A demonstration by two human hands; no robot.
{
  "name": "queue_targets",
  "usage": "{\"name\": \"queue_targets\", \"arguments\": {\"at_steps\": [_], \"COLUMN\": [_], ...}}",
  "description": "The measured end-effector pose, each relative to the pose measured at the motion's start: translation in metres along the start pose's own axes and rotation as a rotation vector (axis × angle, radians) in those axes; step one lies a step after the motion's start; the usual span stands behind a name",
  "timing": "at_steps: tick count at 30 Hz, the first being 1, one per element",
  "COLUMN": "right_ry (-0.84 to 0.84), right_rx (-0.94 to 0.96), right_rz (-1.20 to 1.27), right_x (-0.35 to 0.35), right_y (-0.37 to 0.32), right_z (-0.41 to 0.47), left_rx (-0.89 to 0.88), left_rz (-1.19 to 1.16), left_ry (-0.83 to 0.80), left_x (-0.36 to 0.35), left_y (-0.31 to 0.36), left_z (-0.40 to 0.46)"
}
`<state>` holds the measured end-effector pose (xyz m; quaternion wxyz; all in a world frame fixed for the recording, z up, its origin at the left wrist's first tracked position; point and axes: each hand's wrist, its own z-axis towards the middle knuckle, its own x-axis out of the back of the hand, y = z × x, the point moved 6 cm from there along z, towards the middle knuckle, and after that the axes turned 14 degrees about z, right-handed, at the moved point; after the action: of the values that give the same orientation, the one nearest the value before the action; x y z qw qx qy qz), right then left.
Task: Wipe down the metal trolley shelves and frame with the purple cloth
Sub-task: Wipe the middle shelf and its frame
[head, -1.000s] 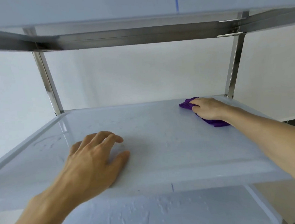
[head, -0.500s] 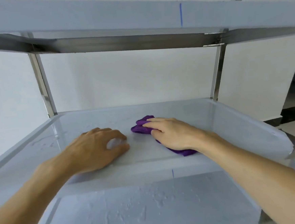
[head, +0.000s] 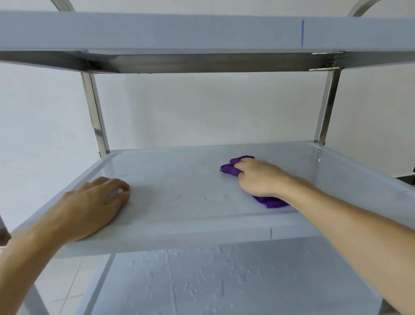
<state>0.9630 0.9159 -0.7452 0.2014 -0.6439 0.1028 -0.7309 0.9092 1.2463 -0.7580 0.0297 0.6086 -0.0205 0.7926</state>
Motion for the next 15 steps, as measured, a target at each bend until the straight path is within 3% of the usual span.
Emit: {"name": "queue_targets", "arguments": {"at_steps": [4, 7, 10, 15], "right_ry": [-0.063, -0.121, -0.124, 0.048], "right_rx": [0.306, 0.446, 0.325, -0.05], "right_rz": [0.045, 0.18, 0.219, 0.138], "right_x": [-0.037, -0.028, 0.001, 0.025], "right_y": [-0.079, -0.077, -0.031, 0.032], "right_z": [-0.023, -0.044, -0.036, -0.011], "left_rx": [0.002, -0.019, -0.022, -0.028], "left_rz": [-0.002, -0.003, -0.01, 0.034], "left_ry": [-0.005, -0.024, -0.049, -0.074], "left_x": [0.004, 0.005, 0.006, 0.005], "left_y": [0.004, 0.007, 0.013, 0.03], "left_z": [-0.002, -0.006, -0.008, -0.016]}}
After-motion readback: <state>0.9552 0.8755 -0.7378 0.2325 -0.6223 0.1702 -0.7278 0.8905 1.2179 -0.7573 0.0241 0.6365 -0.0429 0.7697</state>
